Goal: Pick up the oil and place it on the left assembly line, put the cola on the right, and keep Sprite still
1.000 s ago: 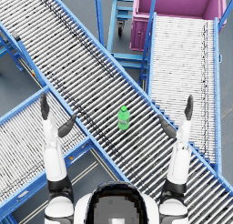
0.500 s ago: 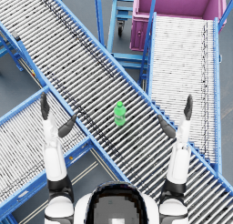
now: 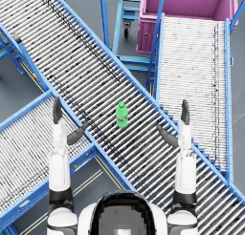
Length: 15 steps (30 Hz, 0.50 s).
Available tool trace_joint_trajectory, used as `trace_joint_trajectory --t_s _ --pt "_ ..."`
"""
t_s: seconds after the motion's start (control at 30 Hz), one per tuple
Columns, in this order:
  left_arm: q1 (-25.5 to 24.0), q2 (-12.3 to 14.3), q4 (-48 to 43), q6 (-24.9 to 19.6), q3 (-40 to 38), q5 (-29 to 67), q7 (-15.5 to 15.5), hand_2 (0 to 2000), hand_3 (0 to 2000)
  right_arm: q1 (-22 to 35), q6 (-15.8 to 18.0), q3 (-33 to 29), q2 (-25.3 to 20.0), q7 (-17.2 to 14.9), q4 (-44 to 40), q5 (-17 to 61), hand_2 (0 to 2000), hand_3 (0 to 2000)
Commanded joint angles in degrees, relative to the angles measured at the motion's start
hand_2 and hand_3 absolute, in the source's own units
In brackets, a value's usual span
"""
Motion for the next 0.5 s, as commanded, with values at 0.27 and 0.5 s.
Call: trace_joint_trajectory --t_s 0.27,0.5 --pt "-3.2 -3.7 1.3 1.9 6.1 -8.9 1.9 0 0 -1.0 1.9 6.7 3.7 -1.9 -0.5 -8.9 0 0" --pt "-6.0 -6.8 2.4 3.5 11.3 -16.3 3.5 0 0 -1.8 3.5 12.3 6.9 -3.5 -0.9 -16.3 0 0"
